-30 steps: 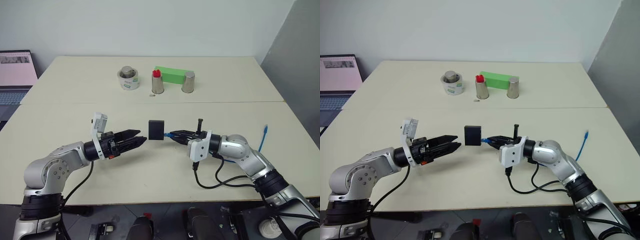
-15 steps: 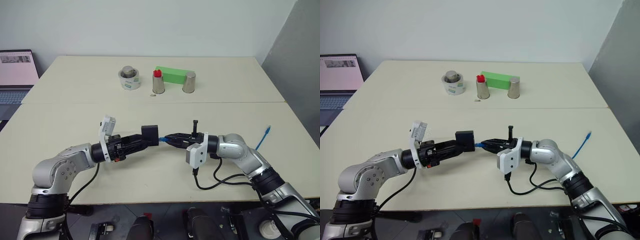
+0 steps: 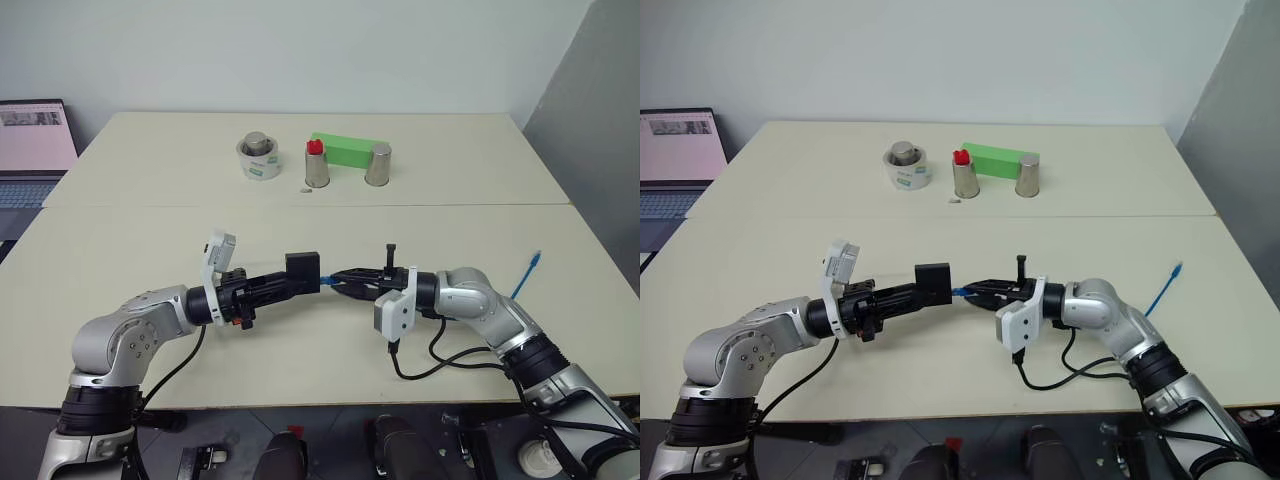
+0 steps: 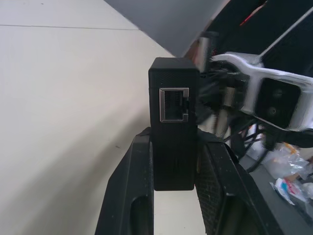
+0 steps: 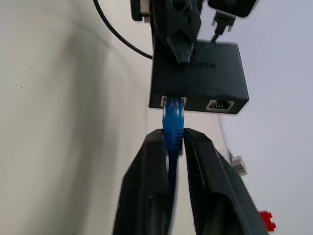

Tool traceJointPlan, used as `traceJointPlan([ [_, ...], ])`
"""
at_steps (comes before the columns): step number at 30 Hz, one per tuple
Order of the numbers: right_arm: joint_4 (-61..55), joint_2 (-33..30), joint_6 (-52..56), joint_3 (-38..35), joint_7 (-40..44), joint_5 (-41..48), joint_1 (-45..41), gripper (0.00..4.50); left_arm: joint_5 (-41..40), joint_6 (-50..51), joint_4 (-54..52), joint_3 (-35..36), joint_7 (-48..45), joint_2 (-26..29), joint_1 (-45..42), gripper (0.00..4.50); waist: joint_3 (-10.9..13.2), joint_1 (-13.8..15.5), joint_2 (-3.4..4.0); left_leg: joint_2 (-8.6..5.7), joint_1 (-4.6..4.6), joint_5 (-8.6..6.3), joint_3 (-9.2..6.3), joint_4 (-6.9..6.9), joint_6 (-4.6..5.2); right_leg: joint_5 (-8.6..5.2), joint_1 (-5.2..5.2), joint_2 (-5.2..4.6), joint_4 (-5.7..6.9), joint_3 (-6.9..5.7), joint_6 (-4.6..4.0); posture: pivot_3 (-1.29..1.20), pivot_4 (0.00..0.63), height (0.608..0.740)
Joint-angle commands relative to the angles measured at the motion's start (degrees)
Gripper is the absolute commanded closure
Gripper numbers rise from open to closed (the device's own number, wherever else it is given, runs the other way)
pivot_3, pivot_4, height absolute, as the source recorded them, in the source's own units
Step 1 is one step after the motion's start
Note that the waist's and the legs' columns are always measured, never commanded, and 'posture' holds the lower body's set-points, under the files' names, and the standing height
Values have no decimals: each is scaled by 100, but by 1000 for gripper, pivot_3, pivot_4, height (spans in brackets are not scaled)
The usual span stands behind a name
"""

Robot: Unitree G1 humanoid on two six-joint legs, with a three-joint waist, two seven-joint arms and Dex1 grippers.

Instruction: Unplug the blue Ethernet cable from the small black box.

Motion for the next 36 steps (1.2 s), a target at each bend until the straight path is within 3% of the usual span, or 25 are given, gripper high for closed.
traceJointPlan([
  [1, -412, -185, 406, -28, 578, 665, -4, 2843, 178, -357, -77, -54, -173, 14, -24, 3718, 0, 5, 0, 0, -1, 0, -2, 0, 0, 0, 0, 0, 0, -1, 0, 0, 150, 740],
  [6, -2022, -441, 3549, -383, 1257, 2850, 540, 1866, 253, -648, -39, -176, -568, 17, 30, 3718, 0, 40, 0, -1, -2, 0, -3, 1, 0, 2, 4, -4, -3, -2, -5, 0, 150, 740],
  [10, -2913, -631, 5867, -688, 1265, 4269, 730, 1798, 291, -877, 40, -228, -900, 8, -10, 3719, 0, 53, 0, 0, -2, 0, -8, 3, 0, -2, 3, -3, 2, -5, -4, 0, 150, 740],
  [15, -3184, -472, 7742, -975, 929, 5281, 666, 1798, 334, -1101, 107, -301, -1246, -37, -81, 3719, 0, 39, 0, 0, 2, 0, -8, 3, 1, -4, 5, 0, 3, -8, -5, 0, 150, 740],
  [22, -2885, -68, 8573, -1262, 805, 5557, 363, 1798, 410, -1316, 57, -377, -1360, -146, -47, 3719, 0, 25, 0, 0, -8, -1, -7, 2, 1, -3, -1, 2, -3, -8, -2, 0, 150, 740],
  [36, -2519, 26, 9167, -1240, 1241, 5387, 93, 1798, 480, -1448, -11, -386, -1298, -213, 19, 3719, 0, 10, 0, 1, -14, -1, -10, 2, 2, -3, -4, 2, -6, -12, -2, 0, 150, 740],
])
